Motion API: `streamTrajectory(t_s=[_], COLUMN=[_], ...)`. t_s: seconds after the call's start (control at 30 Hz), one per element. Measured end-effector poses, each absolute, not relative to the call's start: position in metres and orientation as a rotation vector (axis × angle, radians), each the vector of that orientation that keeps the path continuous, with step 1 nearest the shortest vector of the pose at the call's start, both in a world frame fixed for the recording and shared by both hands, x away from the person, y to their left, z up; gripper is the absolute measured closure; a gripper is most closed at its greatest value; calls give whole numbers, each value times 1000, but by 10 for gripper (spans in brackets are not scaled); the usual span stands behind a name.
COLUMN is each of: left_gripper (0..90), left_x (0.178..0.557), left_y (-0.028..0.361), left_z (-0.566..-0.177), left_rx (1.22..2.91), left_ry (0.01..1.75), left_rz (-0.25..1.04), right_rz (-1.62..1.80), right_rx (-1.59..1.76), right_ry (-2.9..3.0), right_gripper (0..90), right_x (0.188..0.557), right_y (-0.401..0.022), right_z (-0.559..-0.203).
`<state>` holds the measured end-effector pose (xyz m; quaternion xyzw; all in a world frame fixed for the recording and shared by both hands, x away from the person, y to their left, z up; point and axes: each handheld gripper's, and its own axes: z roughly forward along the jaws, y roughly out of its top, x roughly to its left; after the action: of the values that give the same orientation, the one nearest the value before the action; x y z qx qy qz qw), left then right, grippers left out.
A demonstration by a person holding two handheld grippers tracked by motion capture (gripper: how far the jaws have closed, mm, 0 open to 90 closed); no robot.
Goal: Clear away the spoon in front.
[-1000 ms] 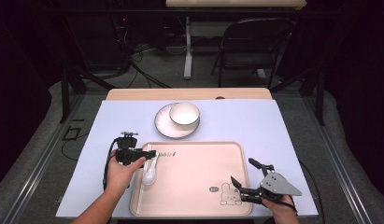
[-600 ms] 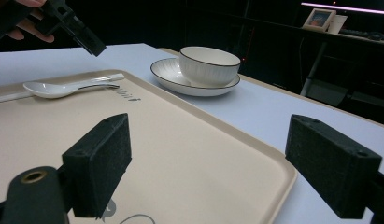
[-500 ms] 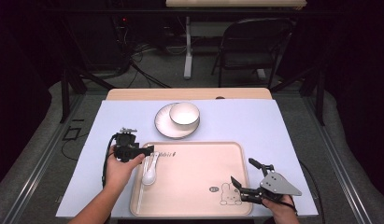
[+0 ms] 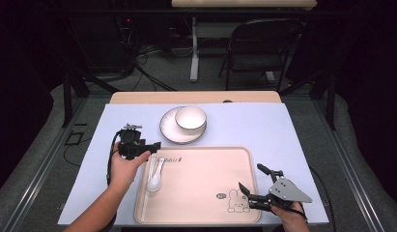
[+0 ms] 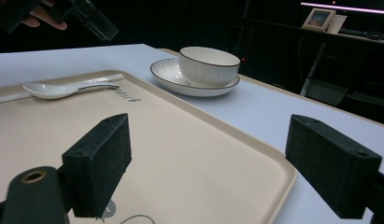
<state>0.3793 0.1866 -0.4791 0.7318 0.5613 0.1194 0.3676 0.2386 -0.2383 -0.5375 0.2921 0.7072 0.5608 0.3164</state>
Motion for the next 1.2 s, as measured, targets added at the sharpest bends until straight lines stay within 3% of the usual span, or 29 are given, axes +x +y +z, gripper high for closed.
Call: streamTrajectory(t_s=[0.5, 1.2], left_gripper=[326, 327], left_x=[409, 441], left_y=[174, 156], left_z=[-461, -464], left_rx=[1829, 1753], left_ry=[1428, 1462], left_rz=[317, 310], right_rz=[1480, 1478], right_rx=[772, 765], right_ry=[1861, 1865], right_gripper=[140, 140], right_x=[239, 238], right_y=[-238, -238], right_z=[-538, -538])
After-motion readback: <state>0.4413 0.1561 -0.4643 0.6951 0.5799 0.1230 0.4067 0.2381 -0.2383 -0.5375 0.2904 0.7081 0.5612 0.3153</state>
